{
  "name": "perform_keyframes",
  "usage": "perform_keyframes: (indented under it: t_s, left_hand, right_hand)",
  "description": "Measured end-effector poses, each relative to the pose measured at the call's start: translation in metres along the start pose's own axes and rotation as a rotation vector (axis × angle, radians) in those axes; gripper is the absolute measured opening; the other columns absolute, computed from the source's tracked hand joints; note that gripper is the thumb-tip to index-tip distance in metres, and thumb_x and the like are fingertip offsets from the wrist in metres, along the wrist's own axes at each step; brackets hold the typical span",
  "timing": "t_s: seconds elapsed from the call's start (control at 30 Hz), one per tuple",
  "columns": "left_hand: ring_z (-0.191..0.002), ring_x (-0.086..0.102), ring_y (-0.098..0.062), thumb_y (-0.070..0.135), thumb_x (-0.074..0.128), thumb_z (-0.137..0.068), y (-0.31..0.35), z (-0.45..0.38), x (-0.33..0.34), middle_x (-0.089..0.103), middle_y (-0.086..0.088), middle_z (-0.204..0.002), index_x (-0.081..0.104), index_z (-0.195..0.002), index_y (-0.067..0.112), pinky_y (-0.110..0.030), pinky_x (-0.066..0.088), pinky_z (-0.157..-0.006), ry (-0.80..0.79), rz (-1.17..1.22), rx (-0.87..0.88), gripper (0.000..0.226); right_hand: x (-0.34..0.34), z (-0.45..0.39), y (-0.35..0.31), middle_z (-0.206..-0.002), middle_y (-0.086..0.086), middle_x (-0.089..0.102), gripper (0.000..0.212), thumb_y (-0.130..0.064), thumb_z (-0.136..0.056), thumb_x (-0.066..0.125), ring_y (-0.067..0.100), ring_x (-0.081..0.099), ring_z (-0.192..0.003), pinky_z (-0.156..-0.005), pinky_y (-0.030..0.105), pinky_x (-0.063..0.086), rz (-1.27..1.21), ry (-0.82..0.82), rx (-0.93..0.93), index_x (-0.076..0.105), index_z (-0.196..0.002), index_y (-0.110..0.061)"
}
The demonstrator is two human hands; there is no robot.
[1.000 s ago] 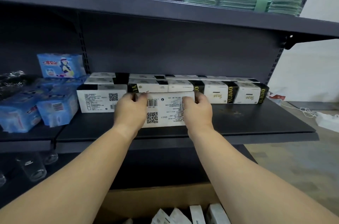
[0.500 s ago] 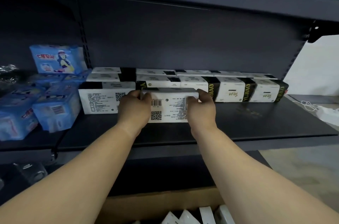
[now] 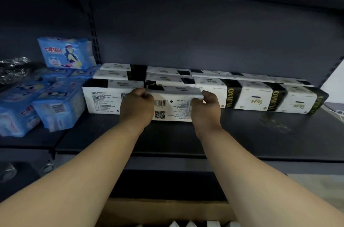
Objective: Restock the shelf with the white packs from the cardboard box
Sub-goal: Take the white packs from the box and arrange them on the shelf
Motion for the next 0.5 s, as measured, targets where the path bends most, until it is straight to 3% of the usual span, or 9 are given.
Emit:
perform_keyframes:
  t_s: [0.13,0.23,0.37,0.5]
  left_hand:
    - [-0.082,0.058,-0.020,0.020,0.049,-0.097,-0.002,-0.006,0.003,0.057,0.006,-0.078,0.063,-0.102,0.020,-0.032,0.050,-0.074,0.031,-0.019,0.014,0.015]
    - [-0.070,0.051,-0.009,0.019,0.052,-0.096,-0.004,-0.010,0.006,0.050,0.014,-0.075,0.056,-0.102,0.021,-0.026,0.040,-0.066,0.054,-0.022,0.029,0.007]
    - [-0.063,0.046,0.000,0.016,0.053,-0.096,-0.005,-0.012,0.009,0.052,0.008,-0.080,0.052,-0.097,0.018,-0.016,0.034,-0.050,0.079,-0.009,0.041,0.003]
    - [-0.063,0.047,-0.001,0.015,0.054,-0.095,-0.006,-0.013,0.010,0.052,0.008,-0.077,0.054,-0.098,0.015,-0.015,0.036,-0.050,0.092,0.004,0.059,0.003]
  right_hand:
    - [0.005,-0.007,0.003,-0.079,-0.006,0.053,0.038,-0.010,-0.097,0.050,0.007,0.049,-0.063,-0.039,0.009,0.039,0.014,-0.011,-0.006,0.049,-0.135,-0.017]
    - [0.007,-0.012,0.004,-0.081,-0.004,0.055,0.039,-0.010,-0.097,0.050,0.007,0.050,-0.064,-0.039,0.008,0.039,0.029,-0.018,-0.020,0.049,-0.136,-0.014]
    - [0.012,-0.017,0.005,-0.078,-0.005,0.055,0.038,-0.010,-0.095,0.050,0.008,0.048,-0.059,-0.038,0.010,0.036,0.035,-0.005,-0.018,0.049,-0.133,-0.015]
    - [0.015,-0.021,0.007,-0.079,-0.004,0.056,0.038,-0.010,-0.095,0.049,0.008,0.049,-0.059,-0.039,0.012,0.038,0.048,-0.002,-0.032,0.049,-0.133,-0.013]
Point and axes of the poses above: each hand's wrist, its own z-axis away from the middle knuckle, its own x-axis out of the palm, y = z × x, the point moved 2 cm from there along -z, towards the middle knuckle
